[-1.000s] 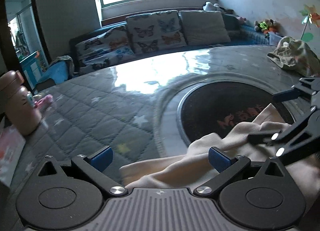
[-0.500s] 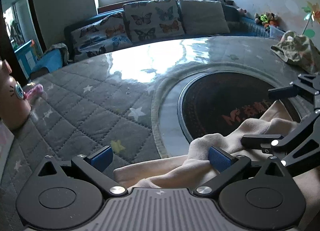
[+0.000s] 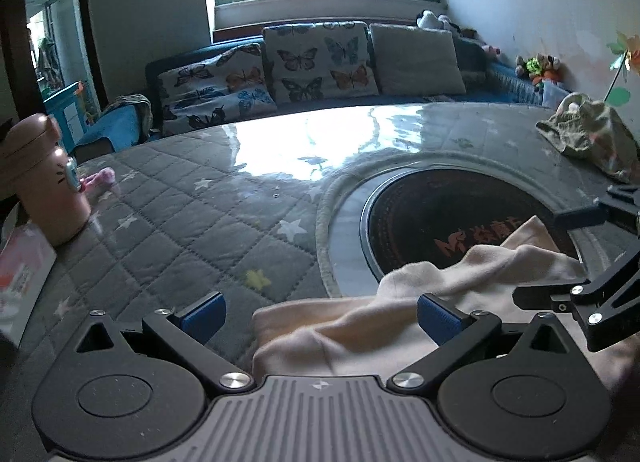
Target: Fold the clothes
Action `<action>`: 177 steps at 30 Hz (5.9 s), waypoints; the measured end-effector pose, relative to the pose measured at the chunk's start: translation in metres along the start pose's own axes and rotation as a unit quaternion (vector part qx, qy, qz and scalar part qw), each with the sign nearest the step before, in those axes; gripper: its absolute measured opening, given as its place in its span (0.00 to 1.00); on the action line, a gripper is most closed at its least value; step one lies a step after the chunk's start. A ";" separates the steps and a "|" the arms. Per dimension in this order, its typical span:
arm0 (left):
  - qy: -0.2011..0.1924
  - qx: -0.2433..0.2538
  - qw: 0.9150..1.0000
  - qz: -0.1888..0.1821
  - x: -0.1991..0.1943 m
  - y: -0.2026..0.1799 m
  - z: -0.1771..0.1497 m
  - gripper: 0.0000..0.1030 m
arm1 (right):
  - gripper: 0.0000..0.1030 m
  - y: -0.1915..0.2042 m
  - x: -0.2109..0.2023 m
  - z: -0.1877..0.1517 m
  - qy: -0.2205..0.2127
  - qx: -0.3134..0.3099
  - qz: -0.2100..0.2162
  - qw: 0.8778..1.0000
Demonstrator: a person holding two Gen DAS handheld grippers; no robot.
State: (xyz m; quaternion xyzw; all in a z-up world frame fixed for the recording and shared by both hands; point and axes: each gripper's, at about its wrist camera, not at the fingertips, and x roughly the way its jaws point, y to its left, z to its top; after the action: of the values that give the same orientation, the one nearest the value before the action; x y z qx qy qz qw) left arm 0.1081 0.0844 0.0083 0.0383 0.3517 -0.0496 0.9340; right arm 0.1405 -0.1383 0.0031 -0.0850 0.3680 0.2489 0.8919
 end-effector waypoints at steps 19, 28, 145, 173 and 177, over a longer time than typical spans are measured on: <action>0.016 -0.097 0.995 -0.009 -0.036 0.014 -0.047 0.78 | 0.89 -0.022 -0.021 -0.035 0.014 0.095 0.026 0.995; 0.022 -0.123 0.992 -0.020 -0.035 0.020 -0.052 0.62 | 0.70 -0.022 -0.022 -0.039 0.013 0.110 0.028 0.993; 0.000 -0.138 0.990 -0.012 0.022 0.094 0.002 0.26 | 0.25 0.128 0.057 0.046 0.046 -0.066 0.147 0.986; -0.038 -0.186 0.981 0.044 -0.049 0.121 -0.030 0.32 | 0.37 0.139 0.049 0.048 0.020 -0.075 0.149 0.986; -0.033 -0.205 0.975 0.078 -0.068 0.137 -0.053 0.36 | 0.38 0.135 0.044 0.048 0.014 -0.065 0.147 0.987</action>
State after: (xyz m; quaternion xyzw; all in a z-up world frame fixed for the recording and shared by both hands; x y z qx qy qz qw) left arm 0.0390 0.2305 0.0189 -0.1282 0.3198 0.0955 0.9339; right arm 0.1279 0.0112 0.0109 -0.0911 0.3718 0.3994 0.8331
